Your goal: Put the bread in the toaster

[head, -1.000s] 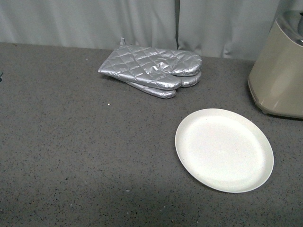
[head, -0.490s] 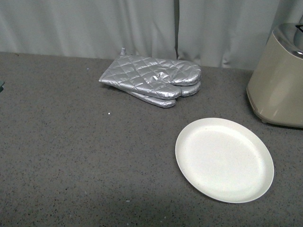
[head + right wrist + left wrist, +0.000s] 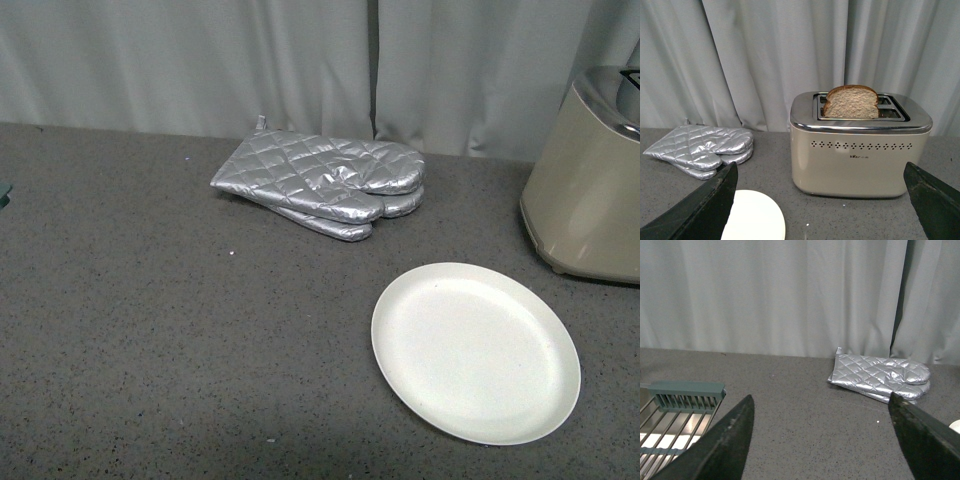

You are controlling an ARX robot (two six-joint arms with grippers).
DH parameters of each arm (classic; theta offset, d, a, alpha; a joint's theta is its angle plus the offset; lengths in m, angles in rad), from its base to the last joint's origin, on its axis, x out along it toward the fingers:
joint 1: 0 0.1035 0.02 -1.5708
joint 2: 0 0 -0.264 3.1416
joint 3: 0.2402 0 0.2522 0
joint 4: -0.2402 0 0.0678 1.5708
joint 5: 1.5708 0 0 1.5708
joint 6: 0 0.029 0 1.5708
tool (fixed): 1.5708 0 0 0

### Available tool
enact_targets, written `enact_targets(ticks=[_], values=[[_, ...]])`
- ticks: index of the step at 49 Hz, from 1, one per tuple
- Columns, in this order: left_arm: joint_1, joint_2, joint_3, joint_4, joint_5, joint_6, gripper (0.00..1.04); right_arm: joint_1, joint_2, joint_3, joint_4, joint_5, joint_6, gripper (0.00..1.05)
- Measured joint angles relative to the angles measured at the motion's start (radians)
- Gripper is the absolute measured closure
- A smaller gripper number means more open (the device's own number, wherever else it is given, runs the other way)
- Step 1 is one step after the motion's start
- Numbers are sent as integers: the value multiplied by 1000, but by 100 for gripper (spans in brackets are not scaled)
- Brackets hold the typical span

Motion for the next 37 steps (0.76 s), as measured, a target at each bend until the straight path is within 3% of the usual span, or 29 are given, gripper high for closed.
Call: enact_targets(ticks=[16,21,37], values=[[0,0,0,0,0,0,79,0,0,0,0,0,0,9],[0,0,0,0,0,0,78,0,0,0,0,0,0,9],[0,0,0,0,0,0,91,0,0,0,0,0,0,9]])
